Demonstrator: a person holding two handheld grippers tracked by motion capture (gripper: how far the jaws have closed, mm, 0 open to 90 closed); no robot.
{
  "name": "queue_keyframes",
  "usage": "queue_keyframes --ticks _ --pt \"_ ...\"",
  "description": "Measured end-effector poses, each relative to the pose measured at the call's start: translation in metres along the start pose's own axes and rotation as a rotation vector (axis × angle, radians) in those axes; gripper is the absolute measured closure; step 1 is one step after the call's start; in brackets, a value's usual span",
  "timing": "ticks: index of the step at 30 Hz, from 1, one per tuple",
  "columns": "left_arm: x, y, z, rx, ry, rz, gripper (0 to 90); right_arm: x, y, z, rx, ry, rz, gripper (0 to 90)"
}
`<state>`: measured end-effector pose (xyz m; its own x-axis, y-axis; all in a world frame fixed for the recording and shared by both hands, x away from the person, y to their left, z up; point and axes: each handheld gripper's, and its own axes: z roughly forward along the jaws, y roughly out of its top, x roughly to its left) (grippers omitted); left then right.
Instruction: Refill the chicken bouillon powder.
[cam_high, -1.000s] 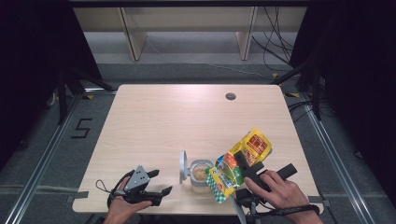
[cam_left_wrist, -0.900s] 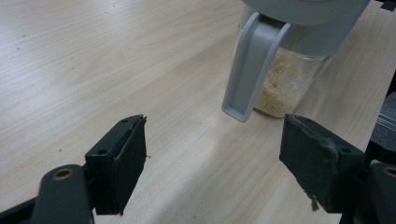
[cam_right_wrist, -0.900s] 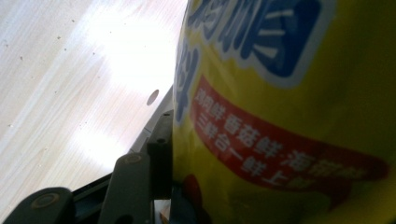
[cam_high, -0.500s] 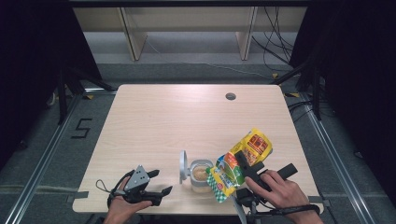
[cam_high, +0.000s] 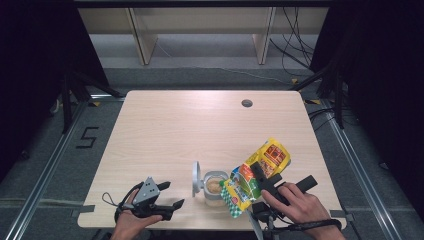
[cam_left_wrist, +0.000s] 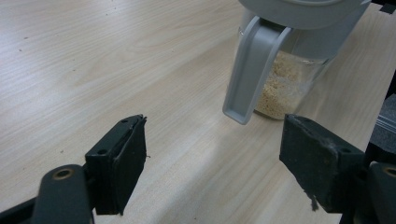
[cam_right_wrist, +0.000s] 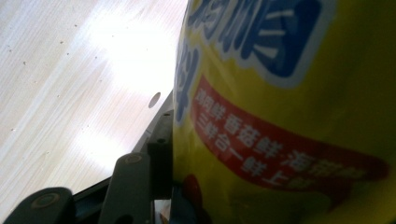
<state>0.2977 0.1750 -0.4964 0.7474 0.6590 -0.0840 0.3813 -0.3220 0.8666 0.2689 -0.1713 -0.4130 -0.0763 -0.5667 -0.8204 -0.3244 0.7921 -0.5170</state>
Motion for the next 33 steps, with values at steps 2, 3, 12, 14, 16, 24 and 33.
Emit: queue_keyframes --ticks 2,3,12,14,16,24,33 --pt "-0.0002 0.0002 -0.0001 0.001 0.0 0.0 22.2 0.0002 -0.0003 -0.0003 -0.004 -0.003 0.003 54.4" --pt "-0.0002 0.0002 -0.0001 0.0 0.0 0.0 22.2 0.0 -0.0004 -0.0002 -0.004 -0.002 0.002 54.4" --pt "0.0003 0.0004 -0.0003 0.0 -0.006 -0.002 22.2 0.0016 -0.0007 0.0021 -0.018 0.007 -0.002 54.5" --pt "0.0001 0.0 -0.0001 -0.003 -0.003 -0.001 22.2 0.0019 0.0003 0.0024 -0.02 0.009 -0.002 54.5" --pt "0.0003 0.0005 -0.0005 0.002 -0.006 -0.001 22.2 0.003 0.0012 0.0018 -0.014 0.007 0.016 54.5" --pt "-0.0002 0.0001 -0.0002 0.0 0.002 0.001 22.2 0.0039 0.0012 0.003 -0.001 0.026 0.006 54.5" --pt "0.0001 0.0001 0.0002 -0.005 -0.004 -0.002 22.2 0.003 0.0008 0.0028 -0.004 0.006 0.002 54.6"
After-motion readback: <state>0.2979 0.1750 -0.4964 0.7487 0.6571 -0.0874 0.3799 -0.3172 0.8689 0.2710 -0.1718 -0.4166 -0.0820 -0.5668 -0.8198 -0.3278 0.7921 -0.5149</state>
